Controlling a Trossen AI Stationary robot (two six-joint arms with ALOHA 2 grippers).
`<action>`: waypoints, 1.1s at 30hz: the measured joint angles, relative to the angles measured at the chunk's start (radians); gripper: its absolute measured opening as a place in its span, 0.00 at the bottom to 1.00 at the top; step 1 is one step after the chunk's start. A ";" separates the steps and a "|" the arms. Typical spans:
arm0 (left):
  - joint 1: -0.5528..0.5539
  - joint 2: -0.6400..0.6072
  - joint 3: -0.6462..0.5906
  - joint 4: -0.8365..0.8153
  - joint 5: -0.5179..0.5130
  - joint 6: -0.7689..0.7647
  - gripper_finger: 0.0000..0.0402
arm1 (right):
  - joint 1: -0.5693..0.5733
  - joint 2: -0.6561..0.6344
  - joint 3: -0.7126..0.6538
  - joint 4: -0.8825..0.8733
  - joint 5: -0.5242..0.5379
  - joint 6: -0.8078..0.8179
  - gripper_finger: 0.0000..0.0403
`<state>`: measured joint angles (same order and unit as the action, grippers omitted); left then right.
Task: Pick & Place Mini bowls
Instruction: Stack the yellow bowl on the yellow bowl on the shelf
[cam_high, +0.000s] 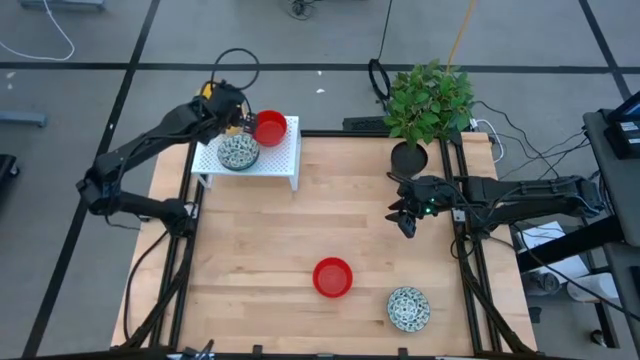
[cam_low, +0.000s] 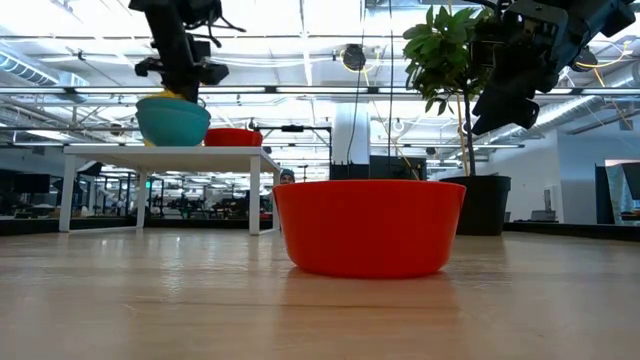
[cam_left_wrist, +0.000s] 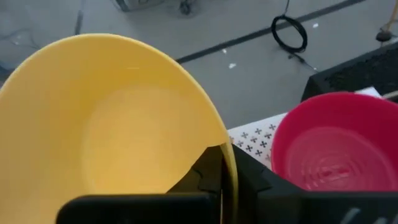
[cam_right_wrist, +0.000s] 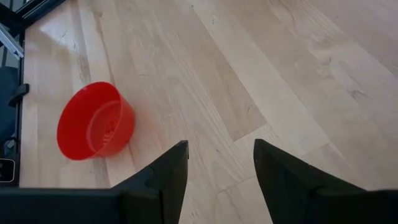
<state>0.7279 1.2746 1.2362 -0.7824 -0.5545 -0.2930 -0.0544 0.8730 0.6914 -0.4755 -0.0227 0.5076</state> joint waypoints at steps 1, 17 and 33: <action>0.006 0.007 0.000 -0.001 0.017 0.000 0.02 | 0.000 0.000 0.000 0.000 0.000 0.000 0.42; 0.071 0.066 0.000 0.072 0.039 -0.006 0.07 | 0.000 0.000 0.000 0.000 0.000 -0.030 0.42; 0.072 0.123 0.000 0.032 0.056 -0.084 0.09 | 0.000 0.000 0.000 0.000 0.000 -0.030 0.42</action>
<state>0.8001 1.3976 1.2362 -0.7509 -0.4985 -0.3774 -0.0545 0.8730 0.6914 -0.4755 -0.0229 0.4776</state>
